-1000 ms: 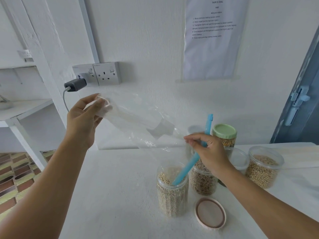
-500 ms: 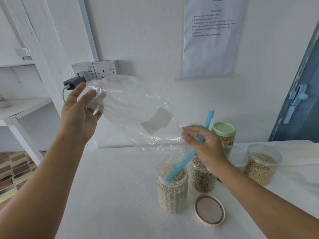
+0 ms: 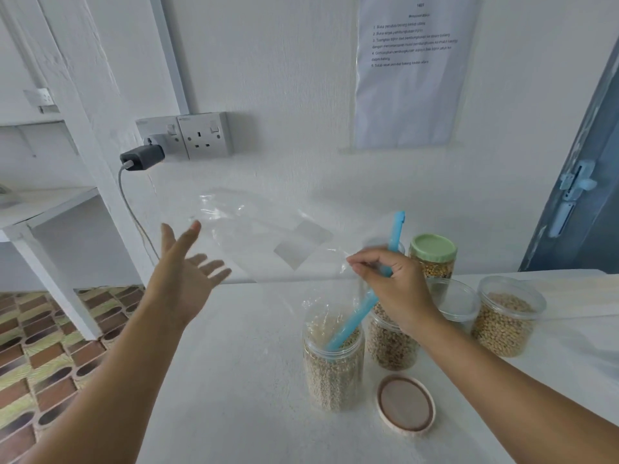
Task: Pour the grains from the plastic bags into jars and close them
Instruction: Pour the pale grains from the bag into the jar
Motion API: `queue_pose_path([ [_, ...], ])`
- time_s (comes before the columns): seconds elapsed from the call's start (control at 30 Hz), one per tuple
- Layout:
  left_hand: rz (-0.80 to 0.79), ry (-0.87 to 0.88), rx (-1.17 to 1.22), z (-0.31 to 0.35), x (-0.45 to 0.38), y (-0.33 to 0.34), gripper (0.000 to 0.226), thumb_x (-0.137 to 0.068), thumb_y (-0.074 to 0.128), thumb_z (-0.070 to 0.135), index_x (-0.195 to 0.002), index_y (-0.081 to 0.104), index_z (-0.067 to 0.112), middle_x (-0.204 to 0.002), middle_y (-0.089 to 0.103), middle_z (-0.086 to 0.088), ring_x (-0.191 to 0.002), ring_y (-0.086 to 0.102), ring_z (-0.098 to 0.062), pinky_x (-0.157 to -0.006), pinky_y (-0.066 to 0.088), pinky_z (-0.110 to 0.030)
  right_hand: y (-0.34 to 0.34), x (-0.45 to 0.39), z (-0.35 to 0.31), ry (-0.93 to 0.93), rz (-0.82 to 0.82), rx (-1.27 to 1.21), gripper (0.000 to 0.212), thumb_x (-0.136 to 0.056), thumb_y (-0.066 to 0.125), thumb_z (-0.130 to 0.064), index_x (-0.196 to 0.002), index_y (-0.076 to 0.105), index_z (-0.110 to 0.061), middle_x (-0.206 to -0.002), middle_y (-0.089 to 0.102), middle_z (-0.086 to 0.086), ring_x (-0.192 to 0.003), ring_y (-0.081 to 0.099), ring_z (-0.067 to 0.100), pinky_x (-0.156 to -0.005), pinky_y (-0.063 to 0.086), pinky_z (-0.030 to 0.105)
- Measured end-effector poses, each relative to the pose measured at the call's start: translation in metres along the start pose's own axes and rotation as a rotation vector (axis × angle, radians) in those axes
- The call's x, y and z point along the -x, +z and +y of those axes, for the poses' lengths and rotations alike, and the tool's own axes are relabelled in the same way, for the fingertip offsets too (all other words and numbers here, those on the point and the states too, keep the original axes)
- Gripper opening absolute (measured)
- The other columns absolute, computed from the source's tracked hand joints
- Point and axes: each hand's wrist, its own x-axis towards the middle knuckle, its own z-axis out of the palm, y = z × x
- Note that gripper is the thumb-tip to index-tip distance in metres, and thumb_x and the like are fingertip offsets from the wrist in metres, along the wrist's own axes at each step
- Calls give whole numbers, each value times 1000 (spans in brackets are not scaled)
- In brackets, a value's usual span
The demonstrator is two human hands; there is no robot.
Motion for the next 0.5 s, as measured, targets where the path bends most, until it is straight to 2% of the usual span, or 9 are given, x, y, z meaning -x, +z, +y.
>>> queue_pose_path([
  [0.03,-18,-56,-15,-8,5,-1,114,-81,83,39,-159,1,58,-166,7,-36,-142,37,-58,-110,41,-68,0,0,0,-2,3,7,23,-90,76,-2,-93,81,-25,-100,75,-9,-101,67,13,-94,49,17],
  [0.1,-89,-160,-72,-27,16,1,129,-69,94,43,-159,2,60,-158,30,-38,-131,54,-53,-107,45,-66,0,0,0,-5,3,16,22,-91,75,-2,-94,81,-23,-100,75,-9,-102,67,12,-94,49,17],
  [0.13,-127,-183,-109,-37,20,5,128,-70,93,41,-158,2,61,-151,45,-36,-124,62,-49,-107,47,-64,-1,0,0,-6,-1,17,21,-91,75,-2,-94,81,-22,-101,75,-9,-103,67,12,-95,49,17],
  [0.2,-168,-169,-174,-51,25,16,112,-86,78,27,-159,-1,59,-136,65,-25,-117,69,-43,-109,46,-60,-1,0,0,-19,-8,21,20,-91,75,-2,-95,81,-20,-101,76,-8,-104,68,11,-95,50,17],
  [0.3,-168,-100,-232,-58,21,34,106,-95,71,10,-165,-4,38,-125,74,-15,-113,73,-34,-113,44,-54,-1,0,1,-28,-6,34,21,-91,75,-1,-94,81,-21,-99,76,-8,-102,68,11,-93,50,17],
  [0.37,-106,-64,-216,-61,16,46,105,-90,78,6,-165,8,22,-112,78,-11,-103,76,-25,-108,49,-48,-1,1,2,-32,8,34,21,-90,75,-1,-93,81,-22,-98,76,-8,-100,68,13,-93,50,18],
  [0.43,-35,-34,-178,-62,13,54,106,-85,82,6,-165,14,20,-92,79,-5,-88,75,-19,-98,54,-39,-2,2,4,-29,22,27,19,-90,76,-2,-93,81,-20,-98,76,-7,-100,68,14,-94,51,20],
  [0.5,-4,24,-183,-63,12,59,106,-84,83,6,-165,15,21,-72,71,1,-77,70,-15,-95,54,-36,-4,3,5,-22,27,26,18,-90,76,-2,-93,81,-18,-98,76,-6,-99,68,16,-95,52,21],
])
